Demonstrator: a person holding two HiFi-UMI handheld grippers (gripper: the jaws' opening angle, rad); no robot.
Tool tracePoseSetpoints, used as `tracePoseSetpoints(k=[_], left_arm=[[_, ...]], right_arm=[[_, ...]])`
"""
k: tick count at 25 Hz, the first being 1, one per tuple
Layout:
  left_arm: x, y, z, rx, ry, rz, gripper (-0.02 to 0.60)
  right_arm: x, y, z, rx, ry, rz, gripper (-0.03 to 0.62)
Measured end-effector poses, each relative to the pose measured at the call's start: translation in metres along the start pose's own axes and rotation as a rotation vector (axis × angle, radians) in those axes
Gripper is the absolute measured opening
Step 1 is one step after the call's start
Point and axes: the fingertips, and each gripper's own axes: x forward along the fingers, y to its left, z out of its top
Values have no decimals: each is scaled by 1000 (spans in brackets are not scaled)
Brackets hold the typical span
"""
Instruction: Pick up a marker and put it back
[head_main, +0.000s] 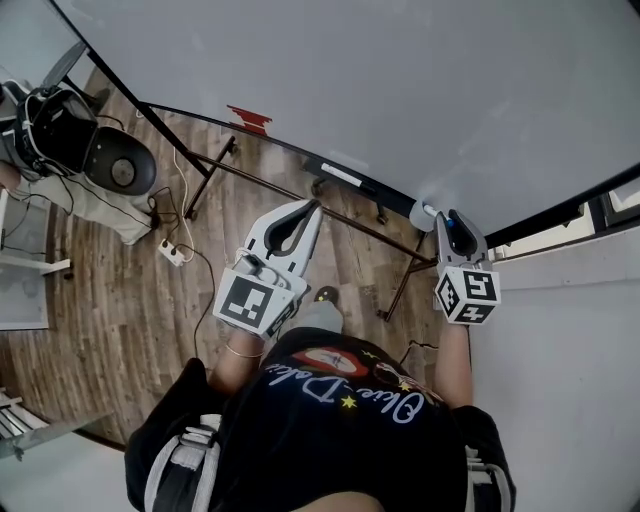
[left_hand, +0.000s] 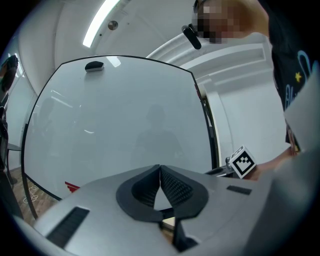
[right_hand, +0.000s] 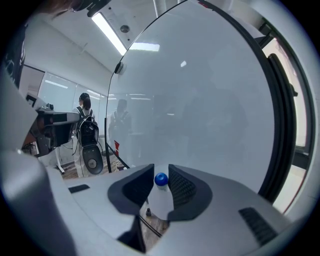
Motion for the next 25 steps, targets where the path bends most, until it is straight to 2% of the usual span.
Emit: tracePoseSetpoints(k=[13, 23, 25], left_arm=[[6, -15, 3, 9, -16, -22, 3], [23, -36, 2, 10, -11, -61, 3], [28, -40, 3, 12, -10, -75, 3]], right_arm=[[-30, -9, 26, 50, -98, -11, 86], [-58, -15, 47, 84, -178, 3, 53], [-63, -15, 50, 83, -185, 5, 30]])
